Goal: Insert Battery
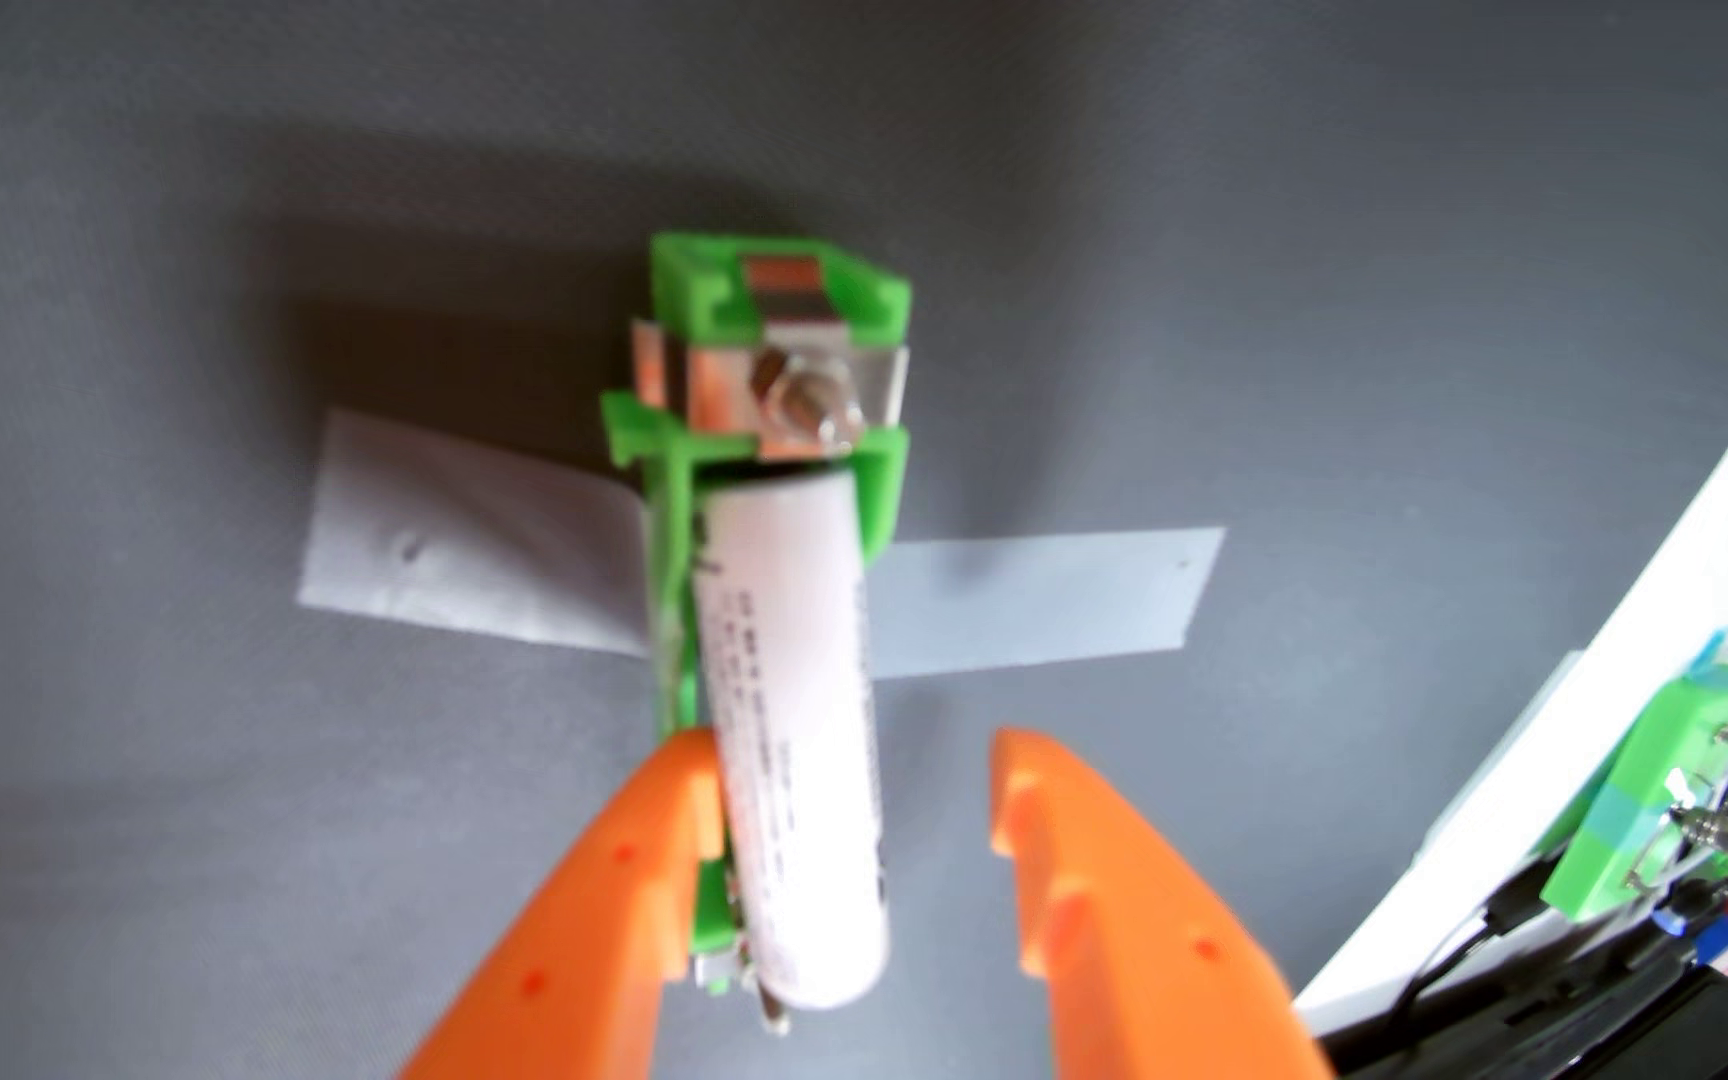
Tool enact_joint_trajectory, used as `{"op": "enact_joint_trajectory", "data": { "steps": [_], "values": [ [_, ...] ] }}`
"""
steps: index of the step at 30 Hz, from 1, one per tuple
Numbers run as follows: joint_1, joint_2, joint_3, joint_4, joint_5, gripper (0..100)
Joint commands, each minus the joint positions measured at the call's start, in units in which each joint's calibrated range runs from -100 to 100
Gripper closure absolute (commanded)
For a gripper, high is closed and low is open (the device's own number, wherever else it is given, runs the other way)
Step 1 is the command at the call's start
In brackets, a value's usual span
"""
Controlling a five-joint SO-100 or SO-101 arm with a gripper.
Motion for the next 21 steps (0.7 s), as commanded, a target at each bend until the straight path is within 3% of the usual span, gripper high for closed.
{"op": "enact_joint_trajectory", "data": {
  "steps": [1,17,21],
  "values": [
    [0.2,-1.3,-0.8,-0.1,0.0,85],
    [-1.2,-1.3,-16.3,19.6,-0.3,85],
    [-0.4,-1.3,-17.0,19.6,0.0,99]
  ]
}}
